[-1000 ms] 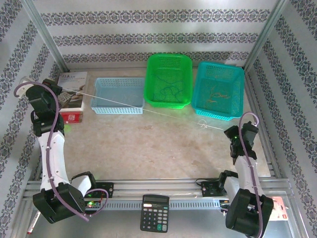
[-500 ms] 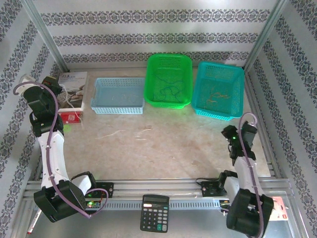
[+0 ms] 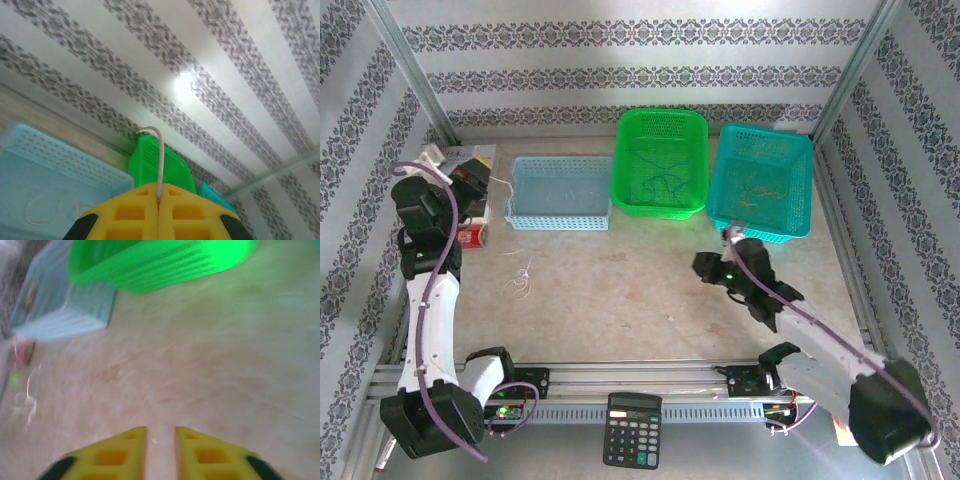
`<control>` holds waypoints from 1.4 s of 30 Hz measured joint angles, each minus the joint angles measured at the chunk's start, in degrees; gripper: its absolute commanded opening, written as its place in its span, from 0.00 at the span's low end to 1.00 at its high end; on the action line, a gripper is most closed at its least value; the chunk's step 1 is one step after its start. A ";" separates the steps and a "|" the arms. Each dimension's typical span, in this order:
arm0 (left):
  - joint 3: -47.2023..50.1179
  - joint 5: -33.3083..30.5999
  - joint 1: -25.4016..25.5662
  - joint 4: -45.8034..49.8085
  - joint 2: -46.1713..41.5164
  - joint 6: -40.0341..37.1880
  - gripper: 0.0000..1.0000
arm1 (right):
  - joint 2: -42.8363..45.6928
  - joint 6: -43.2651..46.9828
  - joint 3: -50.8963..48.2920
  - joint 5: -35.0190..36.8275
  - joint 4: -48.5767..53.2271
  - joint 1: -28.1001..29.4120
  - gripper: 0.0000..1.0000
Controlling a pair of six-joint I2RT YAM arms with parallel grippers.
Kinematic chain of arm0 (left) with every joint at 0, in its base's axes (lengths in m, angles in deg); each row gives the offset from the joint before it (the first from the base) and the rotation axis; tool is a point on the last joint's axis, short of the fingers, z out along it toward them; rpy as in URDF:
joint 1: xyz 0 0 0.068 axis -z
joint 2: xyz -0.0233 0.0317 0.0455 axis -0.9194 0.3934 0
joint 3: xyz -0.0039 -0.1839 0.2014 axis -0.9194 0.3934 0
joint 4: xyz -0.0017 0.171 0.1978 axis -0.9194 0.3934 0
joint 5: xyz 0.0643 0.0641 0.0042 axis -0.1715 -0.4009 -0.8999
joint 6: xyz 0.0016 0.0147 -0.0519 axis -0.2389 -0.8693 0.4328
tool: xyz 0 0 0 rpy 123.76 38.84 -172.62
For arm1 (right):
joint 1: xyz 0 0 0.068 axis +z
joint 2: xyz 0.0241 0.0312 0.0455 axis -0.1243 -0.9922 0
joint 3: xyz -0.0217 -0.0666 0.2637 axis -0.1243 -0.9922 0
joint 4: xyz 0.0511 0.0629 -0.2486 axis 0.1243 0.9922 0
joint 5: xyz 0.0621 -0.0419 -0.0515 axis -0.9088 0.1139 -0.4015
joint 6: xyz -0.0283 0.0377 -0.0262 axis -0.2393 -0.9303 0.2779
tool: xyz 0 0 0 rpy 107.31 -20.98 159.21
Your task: Untangle the cables
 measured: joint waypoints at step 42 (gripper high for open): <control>-5.64 -20.87 11.85 13.14 1.27 -5.90 0.01 | -69.48 -23.98 53.92 0.24 -15.87 32.76 0.60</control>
